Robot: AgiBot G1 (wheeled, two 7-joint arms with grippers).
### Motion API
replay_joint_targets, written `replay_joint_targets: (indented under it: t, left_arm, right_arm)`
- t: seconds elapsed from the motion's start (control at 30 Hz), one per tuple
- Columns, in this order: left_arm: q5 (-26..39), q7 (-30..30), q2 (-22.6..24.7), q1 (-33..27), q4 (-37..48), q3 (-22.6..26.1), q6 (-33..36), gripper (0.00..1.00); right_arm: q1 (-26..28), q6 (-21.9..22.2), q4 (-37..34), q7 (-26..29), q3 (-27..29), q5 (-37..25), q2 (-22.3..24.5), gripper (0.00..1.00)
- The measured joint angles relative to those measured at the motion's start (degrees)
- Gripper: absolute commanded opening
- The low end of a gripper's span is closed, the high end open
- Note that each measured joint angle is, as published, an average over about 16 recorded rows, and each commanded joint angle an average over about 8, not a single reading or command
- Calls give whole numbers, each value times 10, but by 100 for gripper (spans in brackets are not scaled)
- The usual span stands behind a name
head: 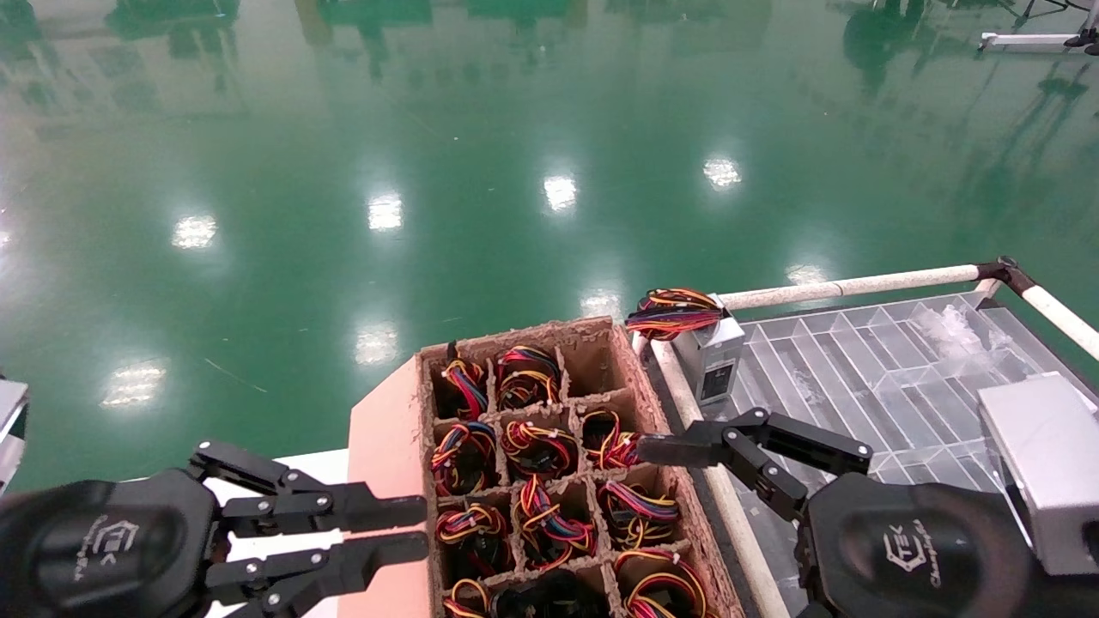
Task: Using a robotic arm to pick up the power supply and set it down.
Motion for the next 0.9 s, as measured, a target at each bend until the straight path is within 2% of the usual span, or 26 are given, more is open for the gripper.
replay_joint_targets:
  t: [0.3,0.57,0.6,0.83,0.87,0.9]
  left_arm:
    - [0,0,0,0,0,0,0,0]
    - [0,0,0,0,0,0,0,0]
    - [0,0,0,0,0,0,0,3]
    - [0,0,0,0,0,0,0,89]
    - [0,0,0,0,0,0,0,99]
    - [0,0,0,0,0,0,0,100]
  right_arm:
    - [12,9,-14,-7,-12,-32,-10,100]
    - [58,34,-66,-40,-50,-129,-53,100]
    - [66,38,-75,-47,-56,-144,-61,100]
    - [118,69,-144,-105,-91,-236,-118,100]
    - [125,74,-153,-114,-95,-248,-125,100]
    - [132,78,-163,-123,-100,-259,-133,100]
